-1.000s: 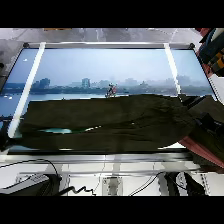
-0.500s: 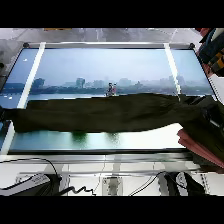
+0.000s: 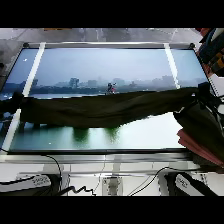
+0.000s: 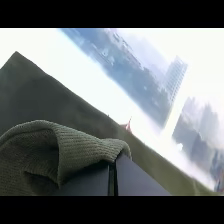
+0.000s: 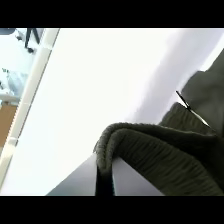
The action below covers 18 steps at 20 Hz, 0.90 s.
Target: Fold the clothes and pants, and hang the long-sleeved shirts on hangers.
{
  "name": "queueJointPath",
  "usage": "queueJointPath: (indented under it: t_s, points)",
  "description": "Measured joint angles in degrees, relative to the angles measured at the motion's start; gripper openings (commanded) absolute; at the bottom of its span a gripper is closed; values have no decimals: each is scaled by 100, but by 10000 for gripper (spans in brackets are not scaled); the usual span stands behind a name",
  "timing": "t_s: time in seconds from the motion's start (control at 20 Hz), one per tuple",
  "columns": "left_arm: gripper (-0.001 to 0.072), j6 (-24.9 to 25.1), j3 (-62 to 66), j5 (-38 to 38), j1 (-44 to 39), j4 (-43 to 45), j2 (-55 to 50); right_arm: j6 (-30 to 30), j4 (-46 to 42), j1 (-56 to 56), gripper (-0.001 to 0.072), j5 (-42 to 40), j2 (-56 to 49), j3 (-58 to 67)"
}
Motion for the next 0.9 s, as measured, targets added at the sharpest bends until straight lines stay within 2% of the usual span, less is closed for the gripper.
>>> queueJointPath:
  t_s: [0.05,0.1,0.15,0.4,0.5,0.7,0.9]
  points:
    - [182,-28,0,118,-44,-46,-46,61,4,68,82,-129,-291,168]
    - [552,-48,0,238,-70,-90,-83,125,7,125,296,-227,-584,341]
    - [706,-72,0,313,-81,-125,-101,149,4,160,439,-289,-813,470]
    - [705,20,7,170,146,-68,83,232,-621,229,446,-282,-1320,837]
    - [704,17,9,-236,435,267,232,243,-1106,236,446,-94,-1351,984]
    - [704,-264,-138,-1410,1193,1475,358,96,-1834,243,449,638,-1366,1268]
    - [704,-236,-741,-1788,1683,1915,378,-295,-2100,245,449,1377,-1366,1414]
